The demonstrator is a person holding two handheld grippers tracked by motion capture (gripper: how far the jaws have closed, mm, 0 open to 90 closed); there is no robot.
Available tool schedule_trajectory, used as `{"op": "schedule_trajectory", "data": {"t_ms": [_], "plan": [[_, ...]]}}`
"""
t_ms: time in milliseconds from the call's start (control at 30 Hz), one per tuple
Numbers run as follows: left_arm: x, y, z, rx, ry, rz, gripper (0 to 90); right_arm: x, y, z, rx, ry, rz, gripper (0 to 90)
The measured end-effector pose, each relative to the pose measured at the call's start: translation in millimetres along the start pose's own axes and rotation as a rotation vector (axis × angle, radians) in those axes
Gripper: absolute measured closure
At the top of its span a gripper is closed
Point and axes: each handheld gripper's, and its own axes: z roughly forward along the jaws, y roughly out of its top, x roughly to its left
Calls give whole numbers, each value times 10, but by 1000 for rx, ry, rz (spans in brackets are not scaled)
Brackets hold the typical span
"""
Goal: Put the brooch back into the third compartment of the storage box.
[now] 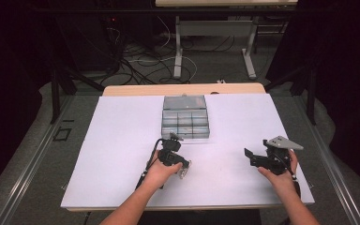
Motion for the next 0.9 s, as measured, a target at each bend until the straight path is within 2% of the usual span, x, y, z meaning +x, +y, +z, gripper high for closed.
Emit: {"op": "schedule_trajectory", "data": {"t_ms": [467, 900], "plan": [[19, -10, -87, -23, -9, 10, 802, -8, -2, 3, 1, 2, -1, 143], [11, 23, -199, -58, 5, 33, 802, -4, -2, 3, 1, 3, -1, 143]]}}
